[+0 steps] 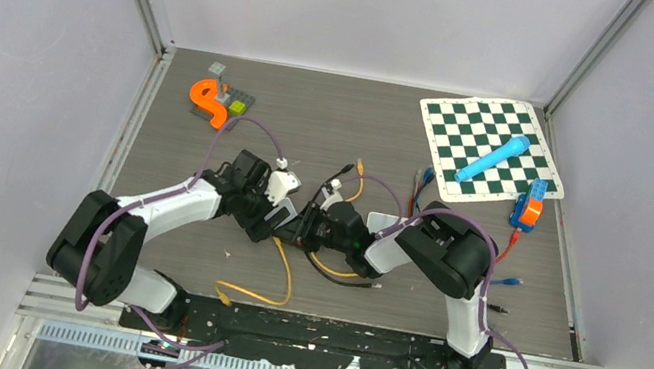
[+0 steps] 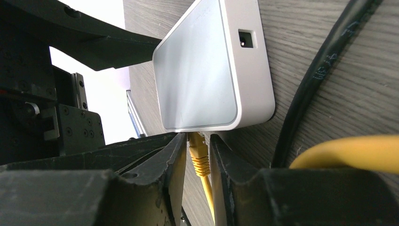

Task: Pull the plug from the switch port
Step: Pull the connector from the switch port.

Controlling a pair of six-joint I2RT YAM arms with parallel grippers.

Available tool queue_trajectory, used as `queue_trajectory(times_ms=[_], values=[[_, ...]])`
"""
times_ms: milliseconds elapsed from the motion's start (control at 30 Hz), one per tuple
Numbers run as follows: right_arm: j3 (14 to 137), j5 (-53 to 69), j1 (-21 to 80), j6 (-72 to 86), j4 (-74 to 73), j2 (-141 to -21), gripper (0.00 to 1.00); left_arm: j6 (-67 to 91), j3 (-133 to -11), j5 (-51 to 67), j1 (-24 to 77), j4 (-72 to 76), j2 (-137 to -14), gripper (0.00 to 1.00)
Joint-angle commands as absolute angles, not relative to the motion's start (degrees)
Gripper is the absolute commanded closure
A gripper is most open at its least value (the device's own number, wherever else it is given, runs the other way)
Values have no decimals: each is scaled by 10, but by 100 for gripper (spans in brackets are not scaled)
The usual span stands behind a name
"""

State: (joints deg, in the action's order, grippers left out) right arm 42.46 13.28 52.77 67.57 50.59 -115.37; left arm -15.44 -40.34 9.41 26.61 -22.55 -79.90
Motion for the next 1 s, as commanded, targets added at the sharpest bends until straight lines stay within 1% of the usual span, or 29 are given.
queue_trajectory(times_ms=[0,133,233,300,367,400,467,533,967], values=[[437,118,533,632,478,-1128,68,-154,-414,131,268,-212,-798,26],[441,126,535,640,492,-1125,65,-153,-414,132,268,-212,-801,26],[449,139,535,662,512,-1149,68,-152,-413,133,268,-213,-799,26],[450,139,535,667,519,-1158,73,-153,-413,133,268,-214,-796,26],[444,133,535,663,517,-1156,80,-153,-412,132,268,-213,-795,26],[442,130,535,659,506,-1150,85,-153,-412,133,268,-212,-795,26],[443,119,536,641,474,-1137,91,-151,-412,130,268,-211,-797,26],[444,110,535,620,441,-1124,94,-150,-413,128,268,-212,-798,26],[406,142,539,580,442,-1095,95,-146,-414,113,268,-209,-806,26]])
